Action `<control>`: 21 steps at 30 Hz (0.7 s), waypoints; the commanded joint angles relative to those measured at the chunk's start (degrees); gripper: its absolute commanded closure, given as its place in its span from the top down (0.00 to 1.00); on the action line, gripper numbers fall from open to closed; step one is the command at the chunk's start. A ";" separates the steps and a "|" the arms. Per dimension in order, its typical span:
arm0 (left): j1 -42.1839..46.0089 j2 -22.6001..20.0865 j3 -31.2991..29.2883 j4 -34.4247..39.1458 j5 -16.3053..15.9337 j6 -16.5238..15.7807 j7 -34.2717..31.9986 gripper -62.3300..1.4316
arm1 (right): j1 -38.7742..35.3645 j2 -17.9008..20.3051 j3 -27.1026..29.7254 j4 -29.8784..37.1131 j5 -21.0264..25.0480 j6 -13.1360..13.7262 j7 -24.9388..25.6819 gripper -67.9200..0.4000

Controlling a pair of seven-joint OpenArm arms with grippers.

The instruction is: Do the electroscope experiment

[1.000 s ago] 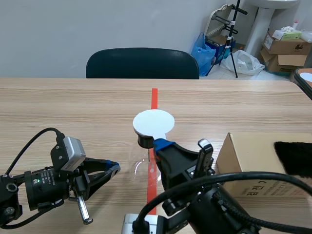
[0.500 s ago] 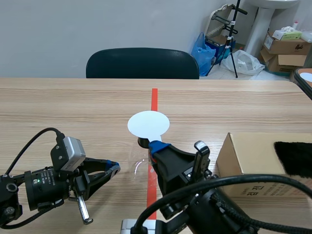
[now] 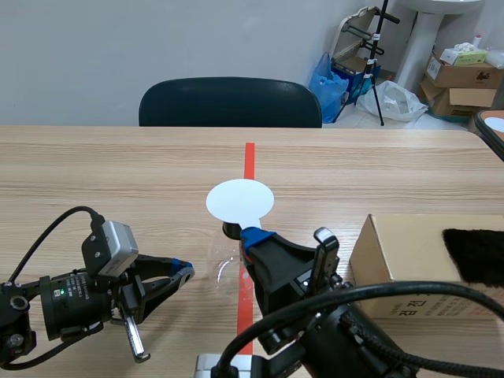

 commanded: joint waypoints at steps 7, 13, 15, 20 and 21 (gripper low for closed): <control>-0.04 -0.04 -0.59 1.18 -0.57 -0.11 -0.83 0.07 | 0.68 0.57 0.20 1.29 -0.04 -0.63 -1.40 0.03; -0.04 -0.04 -0.59 1.18 -0.57 -0.11 -0.83 0.07 | 0.68 0.57 0.20 1.29 -0.04 -0.63 -6.62 0.03; -0.04 -0.04 -0.59 1.18 -0.57 -0.11 -0.83 0.07 | 0.68 0.57 0.20 1.29 -0.04 -0.63 -9.03 0.03; -0.04 -0.04 -0.59 1.18 -0.57 -0.11 -0.83 0.07 | 0.68 0.59 0.20 1.29 -0.04 -0.63 -16.22 0.03; -0.04 -0.04 -0.59 1.18 -0.57 -0.11 -0.83 0.07 | 0.68 0.59 0.20 1.29 -0.04 -0.63 -17.77 0.03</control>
